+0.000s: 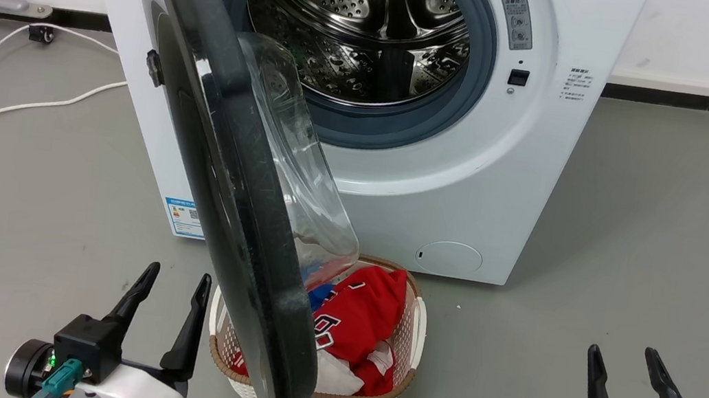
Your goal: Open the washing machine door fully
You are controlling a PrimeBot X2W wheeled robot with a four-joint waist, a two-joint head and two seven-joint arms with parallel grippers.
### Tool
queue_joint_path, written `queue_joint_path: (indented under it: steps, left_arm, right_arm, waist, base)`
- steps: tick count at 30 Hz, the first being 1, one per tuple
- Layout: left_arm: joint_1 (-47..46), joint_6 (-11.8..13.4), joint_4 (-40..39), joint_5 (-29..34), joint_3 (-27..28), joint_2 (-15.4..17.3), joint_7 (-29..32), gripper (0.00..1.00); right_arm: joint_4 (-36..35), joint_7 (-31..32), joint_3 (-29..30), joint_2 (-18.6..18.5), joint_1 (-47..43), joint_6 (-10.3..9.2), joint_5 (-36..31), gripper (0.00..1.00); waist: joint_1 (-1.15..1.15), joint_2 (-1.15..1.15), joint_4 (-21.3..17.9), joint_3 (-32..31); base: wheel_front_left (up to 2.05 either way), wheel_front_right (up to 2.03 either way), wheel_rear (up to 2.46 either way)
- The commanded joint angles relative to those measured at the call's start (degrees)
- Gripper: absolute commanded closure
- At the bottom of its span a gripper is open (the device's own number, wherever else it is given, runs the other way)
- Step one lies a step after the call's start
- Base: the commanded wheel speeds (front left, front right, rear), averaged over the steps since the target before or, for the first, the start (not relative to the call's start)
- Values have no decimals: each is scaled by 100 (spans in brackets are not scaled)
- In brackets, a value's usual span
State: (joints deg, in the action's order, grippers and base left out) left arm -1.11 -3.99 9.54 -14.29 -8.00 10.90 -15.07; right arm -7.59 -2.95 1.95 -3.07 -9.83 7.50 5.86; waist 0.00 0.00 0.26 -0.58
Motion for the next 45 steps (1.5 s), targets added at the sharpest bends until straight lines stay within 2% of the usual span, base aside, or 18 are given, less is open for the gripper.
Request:
queue_joint_path:
  steps: [1, 8, 9, 10, 11, 19, 24, 37, 45]
  left_arm:
    - [39, 26, 8, -9, 8, 32, 11, 0]
    - [12, 70, 26, -42, -18, 51, 82, 0]
    - [14, 75, 29, -46, -25, 58, 108, 21]
    - [15, 79, 26, -49, -32, 65, 120, 65]
    - [16, 82, 20, -47, -37, 70, 134, 100]
    - [29, 117, -64, -95, -38, 133, 218, 100]
    - [-186, 180, -415, -103, 19, 152, 191, 100]
    - [-1059, 544, -2336, -83, 278, 187, 407, 100]
    - [-1418, 444, -3507, -5, -261, 66, 904, 100]
  right_arm:
    - [-33, -11, -6, 23, -58, -1, 49, 0]
    - [-15, -30, -53, 27, -14, -1, 103, 0]
    - [-4, -31, -58, 28, -14, -1, 100, 0]
    - [-4, -35, -62, 28, -13, -1, 91, 0]
    - [-7, -40, -66, 28, -12, -1, 74, 0]
    - [38, 6, -74, 28, 15, -1, 42, 0]
    - [64, -15, -43, 28, 45, -1, 87, 0]
    - [108, -65, -24, 28, 101, -1, 89, 0]
    - [125, -85, -3, 28, 58, -1, 108, 0]
  waist:
    - [0, 0, -2, -1]
    - [0, 0, 23, 7]
    - [0, 0, 26, 7]
    - [0, 0, 26, 9]
    - [0, 0, 28, 10]
    - [0, 0, 21, 2]
    - [0, 0, 67, 17]
    - [0, 0, 199, 11]
    - [0, 0, 232, -30]
  base:
    - [0, 0, 0]
    - [0, 0, 0]
    - [0, 0, 0]
    - [0, 0, 0]
    - [0, 0, 0]
    - [0, 0, 0]
    - [0, 0, 0]
    - [0, 0, 0]
    - [0, 0, 0]
